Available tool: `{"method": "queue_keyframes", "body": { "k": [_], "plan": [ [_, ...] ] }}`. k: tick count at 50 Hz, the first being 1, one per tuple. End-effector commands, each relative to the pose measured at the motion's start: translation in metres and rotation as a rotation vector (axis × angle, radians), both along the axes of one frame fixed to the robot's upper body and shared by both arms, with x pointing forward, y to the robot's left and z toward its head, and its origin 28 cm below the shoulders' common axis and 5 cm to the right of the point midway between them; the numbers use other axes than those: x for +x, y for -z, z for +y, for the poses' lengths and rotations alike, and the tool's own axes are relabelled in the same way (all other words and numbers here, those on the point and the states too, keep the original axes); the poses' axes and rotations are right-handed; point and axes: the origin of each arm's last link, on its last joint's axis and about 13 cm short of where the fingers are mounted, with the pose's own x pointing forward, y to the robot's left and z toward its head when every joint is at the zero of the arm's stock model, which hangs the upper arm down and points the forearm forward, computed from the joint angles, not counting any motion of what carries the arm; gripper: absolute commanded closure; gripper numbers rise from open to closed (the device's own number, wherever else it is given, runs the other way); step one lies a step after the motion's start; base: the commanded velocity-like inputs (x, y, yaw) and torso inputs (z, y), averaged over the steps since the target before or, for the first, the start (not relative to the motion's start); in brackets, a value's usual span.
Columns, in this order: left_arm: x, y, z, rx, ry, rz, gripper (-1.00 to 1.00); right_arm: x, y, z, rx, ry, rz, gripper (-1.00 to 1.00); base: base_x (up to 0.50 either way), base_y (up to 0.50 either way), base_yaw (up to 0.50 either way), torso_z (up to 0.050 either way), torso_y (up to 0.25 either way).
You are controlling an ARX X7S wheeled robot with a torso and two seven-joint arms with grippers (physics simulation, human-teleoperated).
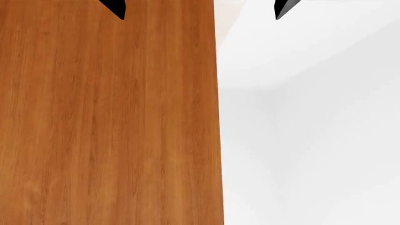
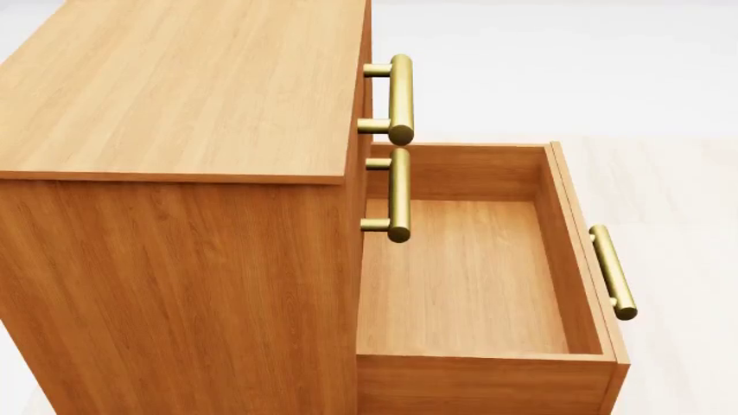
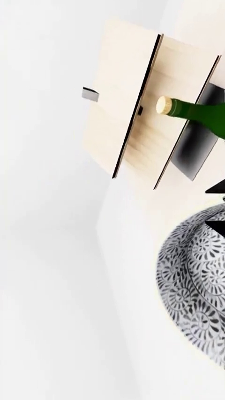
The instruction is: Put the bowl in the bottom drawer of the cabinet and close it.
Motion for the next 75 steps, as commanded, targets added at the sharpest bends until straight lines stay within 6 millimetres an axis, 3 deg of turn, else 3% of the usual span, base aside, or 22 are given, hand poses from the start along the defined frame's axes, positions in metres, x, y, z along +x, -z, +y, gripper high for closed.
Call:
{"method": "queue_keyframes", "body": {
  "k": [1,10,36,58,75],
  "plan": [
    [0.0,0.0,0.0,-0.002,-0.003,0.001,-1.0,0.016,-0.023,0.009,-0.045,-0.041,-0.009,1.0,0.0,0.0,0.0,0.0,0.0],
    [0.0,0.0,0.0,-0.002,-0.004,0.0,-1.0,0.036,-0.03,0.025,-0.059,-0.099,-0.001,1.0,0.0,0.0,0.0,0.0,0.0],
    [0.0,0.001,0.0,-0.003,-0.007,-0.002,-1.0,0.069,-0.02,0.055,-0.052,-0.231,0.068,1.0,0.0,0.0,0.0,0.0,0.0],
    [0.001,0.001,0.0,0.0,-0.013,0.0,-1.0,0.071,-0.021,0.077,0.093,-0.422,0.134,1.0,0.0,0.0,0.0,0.0,0.0],
    [0.001,0.001,-0.001,0.002,-0.008,0.002,-1.0,0.071,-0.009,0.085,0.146,-0.508,0.19,1.0,0.0,0.0,0.0,0.0,0.001]
  ]
}}
